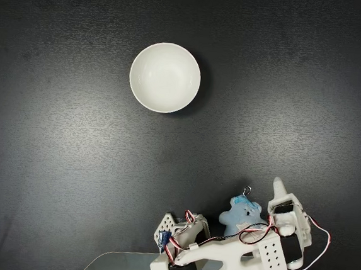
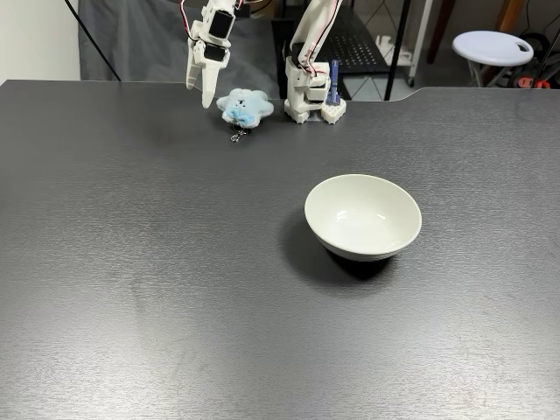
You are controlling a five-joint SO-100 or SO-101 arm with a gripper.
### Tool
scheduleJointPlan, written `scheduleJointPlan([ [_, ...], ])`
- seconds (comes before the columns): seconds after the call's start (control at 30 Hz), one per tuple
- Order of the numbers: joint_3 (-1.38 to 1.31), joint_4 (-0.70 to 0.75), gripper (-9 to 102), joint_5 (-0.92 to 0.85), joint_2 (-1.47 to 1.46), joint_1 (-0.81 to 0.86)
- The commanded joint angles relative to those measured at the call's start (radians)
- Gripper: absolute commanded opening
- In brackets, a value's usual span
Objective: Grasp a skyblue doll and put it in the white bowl.
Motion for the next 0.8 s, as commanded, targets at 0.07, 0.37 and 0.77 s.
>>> scheduleJointPlan([
  [0.07,0.034,0.006,44,-0.006,-0.008,0.075],
  [0.37,0.046,0.051,44,0.109,-0.009,0.072],
  [0.77,0.04,0.225,44,0.109,-0.009,0.072],
])
